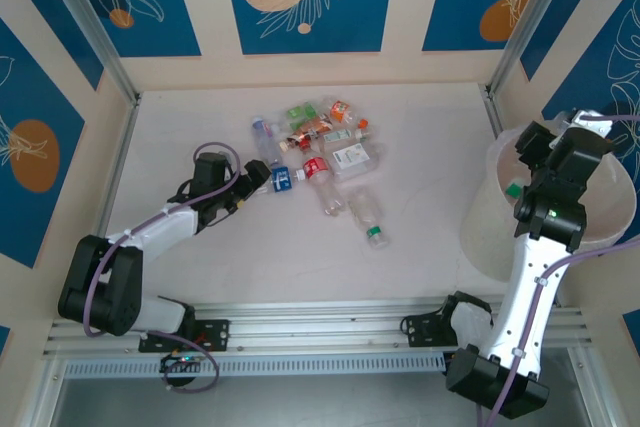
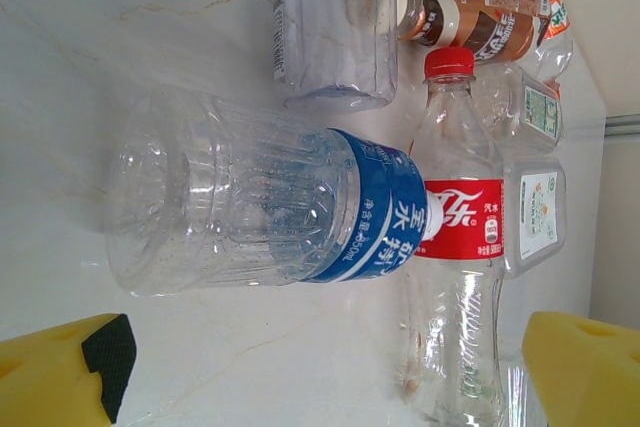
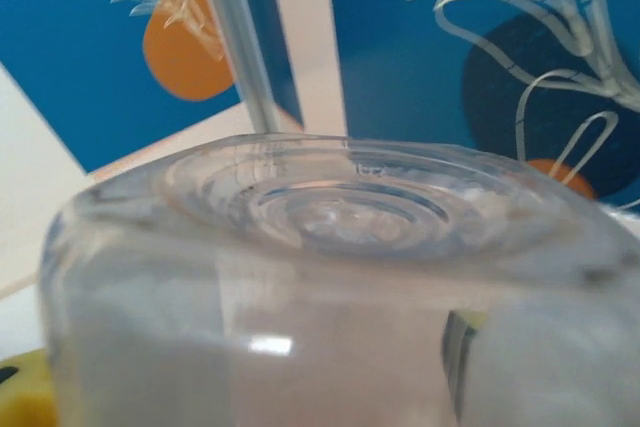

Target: Put the plastic bottles in the bin

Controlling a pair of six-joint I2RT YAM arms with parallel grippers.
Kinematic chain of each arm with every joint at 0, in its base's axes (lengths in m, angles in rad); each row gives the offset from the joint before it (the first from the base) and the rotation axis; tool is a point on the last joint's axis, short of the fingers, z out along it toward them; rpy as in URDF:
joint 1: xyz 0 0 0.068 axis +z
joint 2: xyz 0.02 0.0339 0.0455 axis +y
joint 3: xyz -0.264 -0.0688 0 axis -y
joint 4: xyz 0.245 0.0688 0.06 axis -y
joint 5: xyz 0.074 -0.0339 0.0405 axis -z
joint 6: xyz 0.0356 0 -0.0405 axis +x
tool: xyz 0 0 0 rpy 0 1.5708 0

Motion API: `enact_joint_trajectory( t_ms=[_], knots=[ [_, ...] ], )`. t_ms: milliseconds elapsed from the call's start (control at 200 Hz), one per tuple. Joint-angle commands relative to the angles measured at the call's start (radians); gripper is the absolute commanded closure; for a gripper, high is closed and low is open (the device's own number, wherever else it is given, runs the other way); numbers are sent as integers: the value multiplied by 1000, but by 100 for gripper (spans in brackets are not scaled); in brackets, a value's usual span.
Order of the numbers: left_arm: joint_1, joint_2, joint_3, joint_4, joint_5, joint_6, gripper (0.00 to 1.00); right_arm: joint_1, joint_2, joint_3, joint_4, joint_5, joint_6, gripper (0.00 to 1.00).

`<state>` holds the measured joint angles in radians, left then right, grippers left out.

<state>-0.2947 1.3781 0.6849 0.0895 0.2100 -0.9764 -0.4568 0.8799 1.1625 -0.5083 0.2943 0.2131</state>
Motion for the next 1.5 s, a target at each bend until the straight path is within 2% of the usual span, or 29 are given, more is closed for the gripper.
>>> enact_joint_trajectory(
  t_ms=[0,145,320,720,810,915,955,995,1140,1220,1350,1495],
  knots=[
    [11,15,37,-8,17,16,0,-5,-14,-25,18,-125,39,23],
    [11,17,36,-12,20,12,0,-5,-14,-40,13,-108,73,10],
    [12,9,30,-17,15,8,0,-6,-22,-31,11,-129,82,0],
    [11,25,45,-49,18,-11,0,-5,-76,-24,25,-225,100,0],
    [11,35,43,-51,17,-37,0,-6,-88,-23,36,-302,115,0],
    [12,46,30,-24,26,-87,0,8,-95,-23,79,-551,134,1],
    [12,51,26,-8,32,-102,0,33,-88,-18,95,-645,137,0],
    [11,57,24,3,38,-112,0,72,-77,-9,93,-675,137,0],
    [11,64,26,4,40,-133,0,274,-66,-7,94,-549,61,0],
    [11,61,18,0,27,-169,0,373,-55,-12,99,-531,20,0],
    [4,48,-19,36,6,-324,0,501,-22,-22,112,-533,8,1],
    [-31,38,-27,-8,-84,-523,0,621,4,-77,169,-501,31,1]
  ],
)
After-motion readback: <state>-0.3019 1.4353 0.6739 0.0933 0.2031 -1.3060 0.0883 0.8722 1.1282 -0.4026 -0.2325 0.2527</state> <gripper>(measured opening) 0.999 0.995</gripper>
